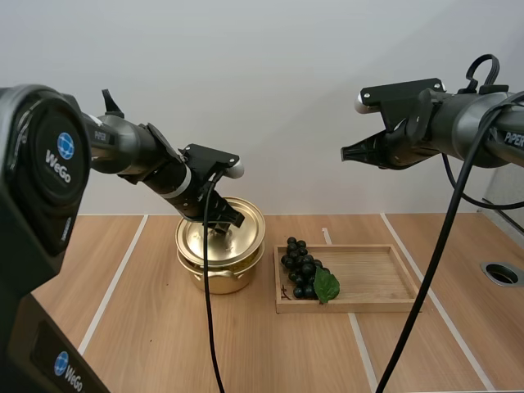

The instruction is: Open the pot, put the pineapple inside, and close it

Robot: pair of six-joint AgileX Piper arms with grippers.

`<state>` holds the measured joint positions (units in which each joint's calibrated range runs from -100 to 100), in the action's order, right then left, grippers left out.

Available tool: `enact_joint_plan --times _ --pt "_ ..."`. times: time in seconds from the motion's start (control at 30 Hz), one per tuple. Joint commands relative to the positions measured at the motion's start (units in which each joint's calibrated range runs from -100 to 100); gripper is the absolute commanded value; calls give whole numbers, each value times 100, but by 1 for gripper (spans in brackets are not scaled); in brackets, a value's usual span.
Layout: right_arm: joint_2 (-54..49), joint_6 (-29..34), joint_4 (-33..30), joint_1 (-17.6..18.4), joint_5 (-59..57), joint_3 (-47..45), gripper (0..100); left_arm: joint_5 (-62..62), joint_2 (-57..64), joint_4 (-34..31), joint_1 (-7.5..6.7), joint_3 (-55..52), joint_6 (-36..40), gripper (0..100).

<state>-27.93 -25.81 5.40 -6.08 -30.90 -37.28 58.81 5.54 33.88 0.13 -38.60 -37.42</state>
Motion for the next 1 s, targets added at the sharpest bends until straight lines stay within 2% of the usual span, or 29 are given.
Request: enact_joint_plan --times 0.0,0.8,0.87,0.9,0.97 --pt "-48 -67 -11 -15 -71 0 0 20 -74 -117 -7 1 95 0" --pt "-48 -104 -11 -15 -70 0 0 15 -585 -204 -7 1 92 0" --pt "-48 -114 -11 -15 -70 0 0 28 -585 -204 -7 16 85 8" --pt "-48 -126 -11 -15 -70 0 0 51 -585 -204 -7 16 85 16" --pt "-48 -140 -11 -15 -70 0 0 153 -585 -239 -7 16 82 40"
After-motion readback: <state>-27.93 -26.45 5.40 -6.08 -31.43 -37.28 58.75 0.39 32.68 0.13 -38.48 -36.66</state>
